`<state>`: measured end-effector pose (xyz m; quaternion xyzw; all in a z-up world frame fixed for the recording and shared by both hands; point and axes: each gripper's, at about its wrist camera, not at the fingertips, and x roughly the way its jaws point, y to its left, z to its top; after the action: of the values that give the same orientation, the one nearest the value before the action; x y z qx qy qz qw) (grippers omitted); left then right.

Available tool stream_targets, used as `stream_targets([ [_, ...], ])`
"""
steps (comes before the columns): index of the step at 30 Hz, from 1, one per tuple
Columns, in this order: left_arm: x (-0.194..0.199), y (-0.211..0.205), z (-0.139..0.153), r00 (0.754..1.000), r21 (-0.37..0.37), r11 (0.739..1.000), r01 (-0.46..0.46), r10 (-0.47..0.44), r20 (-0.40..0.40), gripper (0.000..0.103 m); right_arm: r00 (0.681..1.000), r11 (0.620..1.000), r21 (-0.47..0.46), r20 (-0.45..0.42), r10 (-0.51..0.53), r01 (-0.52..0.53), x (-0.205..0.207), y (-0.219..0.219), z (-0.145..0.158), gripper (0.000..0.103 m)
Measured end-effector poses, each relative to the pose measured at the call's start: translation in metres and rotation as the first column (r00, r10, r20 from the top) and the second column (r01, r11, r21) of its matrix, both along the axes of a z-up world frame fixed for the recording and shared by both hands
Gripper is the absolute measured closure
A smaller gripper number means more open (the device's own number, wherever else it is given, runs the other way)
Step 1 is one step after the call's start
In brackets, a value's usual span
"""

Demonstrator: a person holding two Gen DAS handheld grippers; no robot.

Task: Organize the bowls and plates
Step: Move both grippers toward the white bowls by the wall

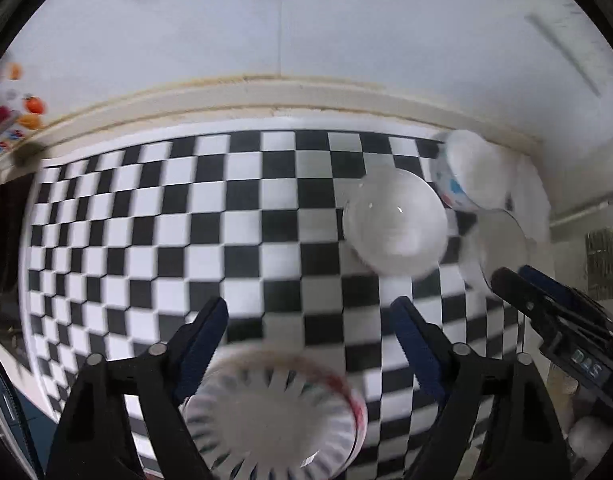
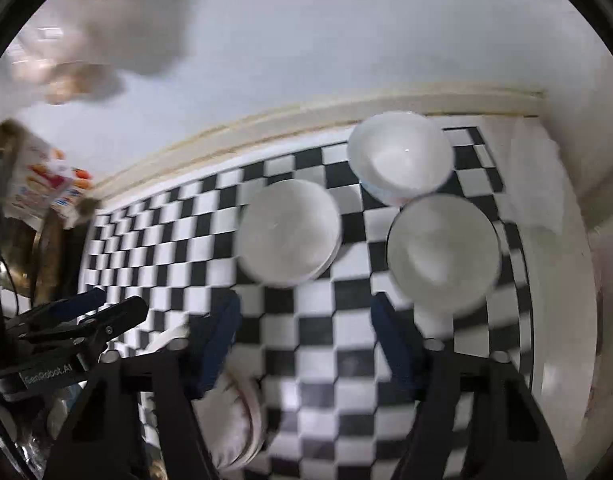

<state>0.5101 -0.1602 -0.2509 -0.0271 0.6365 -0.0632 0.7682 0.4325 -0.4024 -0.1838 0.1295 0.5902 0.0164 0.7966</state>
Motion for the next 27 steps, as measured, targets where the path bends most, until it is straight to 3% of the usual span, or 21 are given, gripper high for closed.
stream_targets([
  [4,0.044,-0.010,-0.044,0.993,-0.029,0.999,-0.040,0.037,-0.111,0.051,0.991,0.999,0.008,-0.128,0.040,-0.039,0.058,-0.014,-0.053,0.061],
  [6,0.056,-0.014,-0.057,0.990,-0.035,0.999,-0.041,0.036,-0.136,0.053,0.982,0.998,0.008,-0.174,0.066,-0.066,0.079,-0.017,-0.073,0.066],
  [8,0.063,-0.020,-0.069,0.987,-0.047,0.998,-0.036,0.028,-0.159,0.059,0.975,0.996,0.009,-0.204,0.092,-0.092,0.093,-0.016,-0.087,0.072],
  [10,0.070,-0.026,-0.080,0.982,-0.048,0.999,-0.023,0.014,-0.186,0.074,0.966,0.993,0.006,-0.231,0.113,-0.115,0.102,-0.013,-0.098,0.084],
  [11,0.072,-0.029,-0.086,0.980,-0.052,0.999,-0.014,0.004,-0.200,0.077,0.962,0.992,0.004,-0.242,0.123,-0.126,0.106,-0.011,-0.103,0.088],
  [13,0.074,-0.034,-0.094,0.976,-0.056,0.998,-0.006,-0.006,-0.219,0.084,0.957,0.989,-0.018,-0.256,0.136,-0.146,0.112,-0.008,-0.111,0.091],
  [19,0.060,-0.042,-0.082,0.980,-0.027,1.000,0.012,-0.017,-0.196,0.086,0.956,0.984,-0.031,-0.242,0.166,-0.178,0.113,0.001,-0.108,0.094],
  [27,0.009,-0.051,-0.026,0.988,-0.050,0.996,0.072,-0.078,-0.135,0.086,0.969,0.990,0.012,-0.203,0.142,-0.142,0.076,-0.005,-0.070,0.094],
])
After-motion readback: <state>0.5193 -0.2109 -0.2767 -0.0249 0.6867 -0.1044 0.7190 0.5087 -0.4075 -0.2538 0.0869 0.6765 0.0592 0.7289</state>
